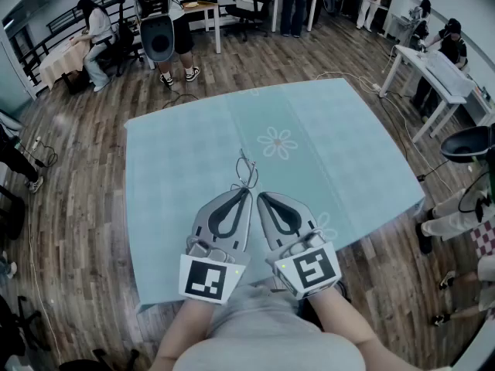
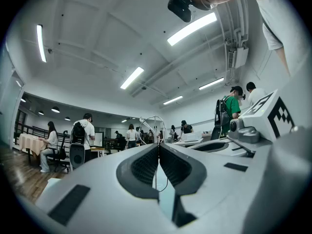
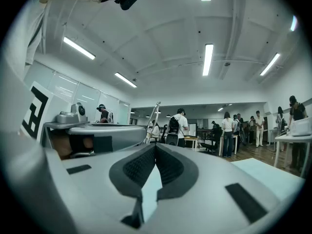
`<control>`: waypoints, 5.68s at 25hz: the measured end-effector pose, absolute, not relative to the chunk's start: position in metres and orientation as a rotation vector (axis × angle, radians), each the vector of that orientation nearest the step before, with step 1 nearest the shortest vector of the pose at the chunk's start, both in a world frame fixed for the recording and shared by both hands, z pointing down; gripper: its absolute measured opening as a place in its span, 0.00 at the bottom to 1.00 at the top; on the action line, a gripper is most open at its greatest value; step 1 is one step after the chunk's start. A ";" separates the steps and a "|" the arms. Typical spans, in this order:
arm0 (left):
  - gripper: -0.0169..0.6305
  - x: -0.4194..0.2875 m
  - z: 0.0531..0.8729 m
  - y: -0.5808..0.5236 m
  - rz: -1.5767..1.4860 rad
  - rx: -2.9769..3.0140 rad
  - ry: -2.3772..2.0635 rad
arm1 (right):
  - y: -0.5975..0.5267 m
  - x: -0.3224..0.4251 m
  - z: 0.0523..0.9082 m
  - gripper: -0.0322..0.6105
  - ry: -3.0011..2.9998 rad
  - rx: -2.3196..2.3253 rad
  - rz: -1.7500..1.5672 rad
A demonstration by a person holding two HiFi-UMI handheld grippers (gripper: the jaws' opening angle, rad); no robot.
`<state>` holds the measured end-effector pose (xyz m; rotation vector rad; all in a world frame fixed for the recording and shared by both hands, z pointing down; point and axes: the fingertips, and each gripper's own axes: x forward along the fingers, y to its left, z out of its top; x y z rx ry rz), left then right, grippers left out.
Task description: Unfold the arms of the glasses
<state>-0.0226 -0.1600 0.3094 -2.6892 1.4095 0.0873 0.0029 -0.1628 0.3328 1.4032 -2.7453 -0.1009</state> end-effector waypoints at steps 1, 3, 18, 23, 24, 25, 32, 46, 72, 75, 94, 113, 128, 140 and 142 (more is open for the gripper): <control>0.05 -0.023 0.311 -0.161 0.091 -2.698 1.419 | -0.162 0.003 0.334 0.06 -2.745 1.402 -0.100; 0.05 -0.023 0.314 -0.162 0.097 -2.710 1.434 | -0.161 0.004 0.335 0.06 -2.742 1.402 -0.100; 0.05 -0.022 0.319 -0.164 0.089 -2.748 1.423 | -0.157 0.009 0.336 0.06 -2.770 1.397 -0.070; 0.05 -0.022 0.321 -0.163 0.056 -2.777 1.401 | -0.154 0.008 0.336 0.06 -2.782 1.382 -0.076; 0.05 -0.022 0.321 -0.162 0.060 -2.790 1.400 | -0.154 0.008 0.336 0.06 -2.784 1.381 -0.076; 0.05 -0.022 0.321 -0.162 0.068 -2.805 1.397 | -0.153 0.008 0.337 0.06 -2.785 1.381 -0.076; 0.05 -0.026 0.321 -0.163 0.174 -3.010 1.364 | -0.150 0.007 0.336 0.06 -2.786 1.383 -0.074; 0.05 -0.030 0.331 -0.168 0.472 -3.422 1.230 | -0.151 0.014 0.339 0.06 -2.789 1.390 -0.058; 0.05 -0.051 0.337 -0.176 1.064 -3.998 0.942 | -0.141 0.004 0.349 0.06 -2.791 1.336 -0.051; 0.05 -0.054 0.340 -0.181 1.079 -4.021 0.996 | -0.138 0.002 0.349 0.07 -2.794 1.306 -0.069; 0.05 -0.057 0.335 -0.188 1.185 -4.016 1.102 | -0.129 -0.019 0.383 0.17 -2.687 1.070 -0.085; 0.05 -0.056 0.335 -0.183 1.162 -4.030 1.098 | -0.134 -0.011 0.386 0.09 -2.696 1.124 -0.016; 0.05 -0.062 0.345 -0.175 1.111 -4.054 1.111 | -0.146 0.015 0.390 0.09 -2.644 1.277 0.049; 0.05 -0.062 0.352 -0.155 1.065 -4.091 1.078 | -0.157 0.047 0.390 0.09 -2.598 1.445 0.078; 0.05 -0.061 0.352 -0.155 1.052 -4.101 1.075 | -0.161 0.050 0.388 0.09 -2.590 1.458 0.082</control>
